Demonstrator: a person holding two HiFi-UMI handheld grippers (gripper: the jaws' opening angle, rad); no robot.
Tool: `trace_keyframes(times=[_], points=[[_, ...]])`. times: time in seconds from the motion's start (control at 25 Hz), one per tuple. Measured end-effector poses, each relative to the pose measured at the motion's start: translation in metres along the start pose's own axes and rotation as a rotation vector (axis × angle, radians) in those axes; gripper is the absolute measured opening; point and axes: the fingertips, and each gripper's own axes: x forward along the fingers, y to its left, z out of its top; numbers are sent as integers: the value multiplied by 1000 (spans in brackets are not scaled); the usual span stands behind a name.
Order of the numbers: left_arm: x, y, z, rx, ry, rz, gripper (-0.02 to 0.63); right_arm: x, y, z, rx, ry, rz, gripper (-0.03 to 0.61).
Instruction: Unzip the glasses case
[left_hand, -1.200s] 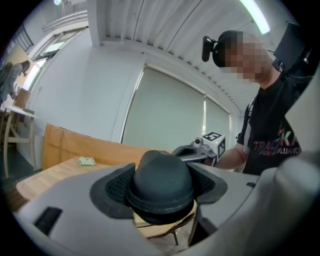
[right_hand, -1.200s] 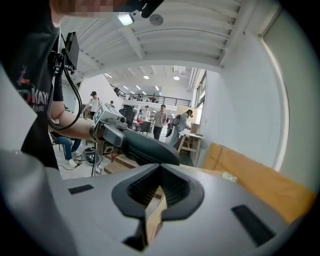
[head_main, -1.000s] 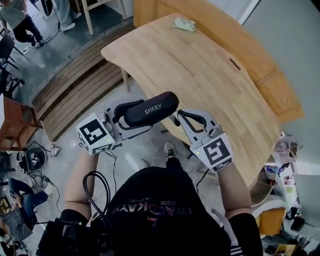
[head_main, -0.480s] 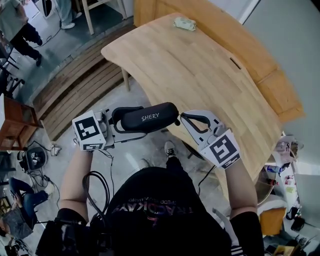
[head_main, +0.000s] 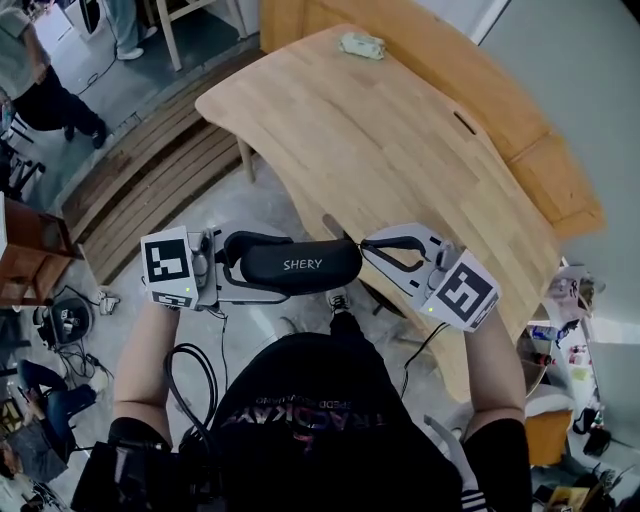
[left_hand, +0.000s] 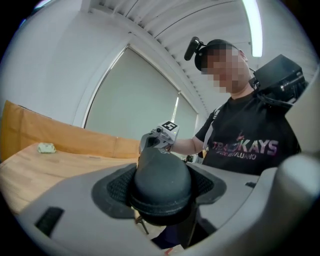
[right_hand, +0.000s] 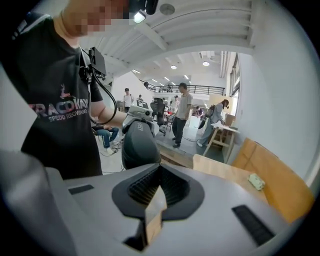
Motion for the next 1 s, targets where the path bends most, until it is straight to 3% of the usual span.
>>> trace_keyframes(times=[0.24,0.8,0.84,0.92,1.0], points=[[9,-8,0,-1,7,-53,311,-4,6,-3,16,2,57,18],[15,-7,-7,-12,17,-41,311,-8,13,-14,50,17,115,28],[16,-6,-7,-10,19,-38,311,-12,13,-14,85,-1,133,76],[18,-3,-7,-5,24,-30,311,-24,13,-8,205,-52,174,245],[22,0,-6,4,27,-25,311,-33,17,2,279,-93,213,315]])
